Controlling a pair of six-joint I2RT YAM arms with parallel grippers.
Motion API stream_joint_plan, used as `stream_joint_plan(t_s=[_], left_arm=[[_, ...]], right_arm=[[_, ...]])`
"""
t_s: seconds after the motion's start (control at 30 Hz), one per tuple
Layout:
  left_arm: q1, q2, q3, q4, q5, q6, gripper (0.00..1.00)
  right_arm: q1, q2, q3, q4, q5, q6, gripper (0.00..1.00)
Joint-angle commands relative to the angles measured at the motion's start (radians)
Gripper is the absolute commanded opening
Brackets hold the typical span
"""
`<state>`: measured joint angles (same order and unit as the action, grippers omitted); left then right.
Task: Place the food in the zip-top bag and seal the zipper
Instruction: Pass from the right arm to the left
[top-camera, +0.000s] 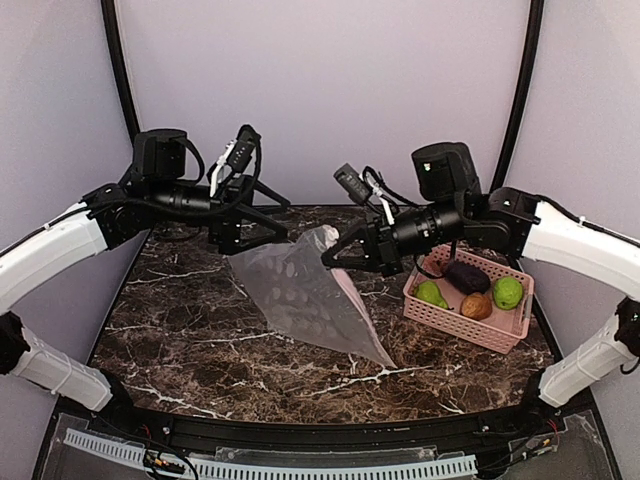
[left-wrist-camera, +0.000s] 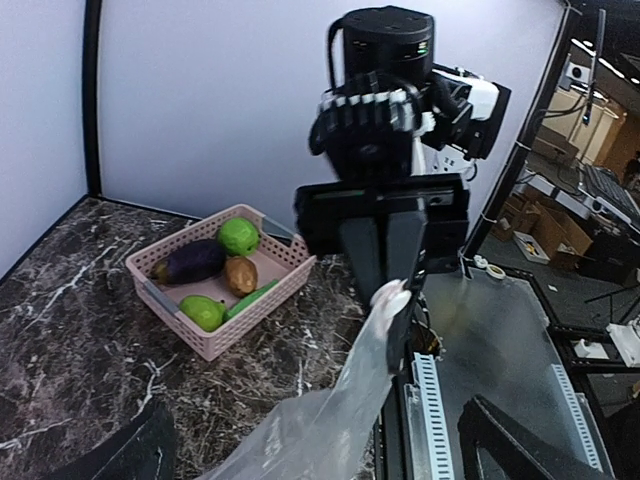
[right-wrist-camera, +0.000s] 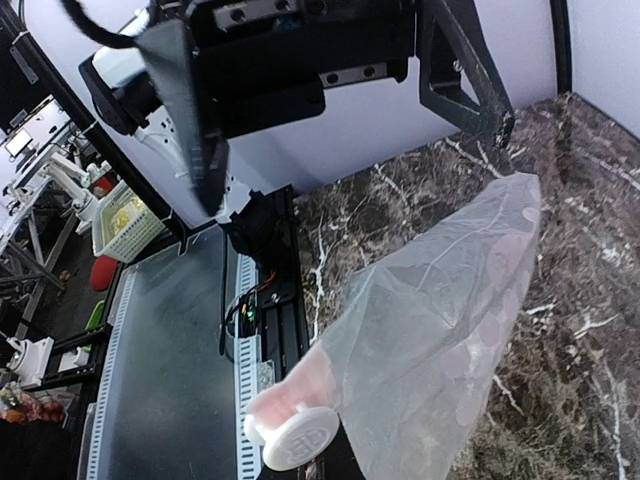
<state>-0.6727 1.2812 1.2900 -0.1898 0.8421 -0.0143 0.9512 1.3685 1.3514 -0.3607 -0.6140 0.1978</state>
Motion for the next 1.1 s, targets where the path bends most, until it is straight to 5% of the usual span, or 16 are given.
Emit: stream_joint_plan(t_s=[0.0, 0.17, 0.43, 0.6, 0.73, 0.93, 1.07], left_arm=[[-0.068, 0.065, -0.022, 0.039, 0.117, -0.014, 0.99], [-0.119, 0.119, -0.026, 0.029, 0.131, -0.013, 0.88], [-0.126, 0.128, -0.038, 0.047, 0.151, -0.027, 0.44], [-0.126, 0.131, -0.052, 0.078, 0.170, -0.049, 0.30], [-0.126, 0.136, -0.053, 0.080, 0.172, -0.053, 0.03], [-0.126, 0.129, -0.060, 0.080, 0.129, -0.059, 0.01], [-0.126, 0.139, -0.052, 0.061, 0.093, -0.056, 0.01]], right_arm=[[-0.005, 0.044, -0.039, 0.043, -0.149, 0.017, 0.00], [-0.004, 0.070, -0.050, 0.058, -0.201, 0.018, 0.00], [-0.005, 0.084, -0.065, 0.069, -0.214, 0.020, 0.00], [-0.006, 0.088, -0.069, 0.069, -0.217, 0.020, 0.00], [-0.011, 0.073, -0.083, 0.070, -0.203, 0.027, 0.00], [-0.012, -0.018, -0.127, 0.076, -0.073, 0.043, 0.54], [-0.007, -0.111, -0.178, 0.128, 0.087, 0.060, 0.67]])
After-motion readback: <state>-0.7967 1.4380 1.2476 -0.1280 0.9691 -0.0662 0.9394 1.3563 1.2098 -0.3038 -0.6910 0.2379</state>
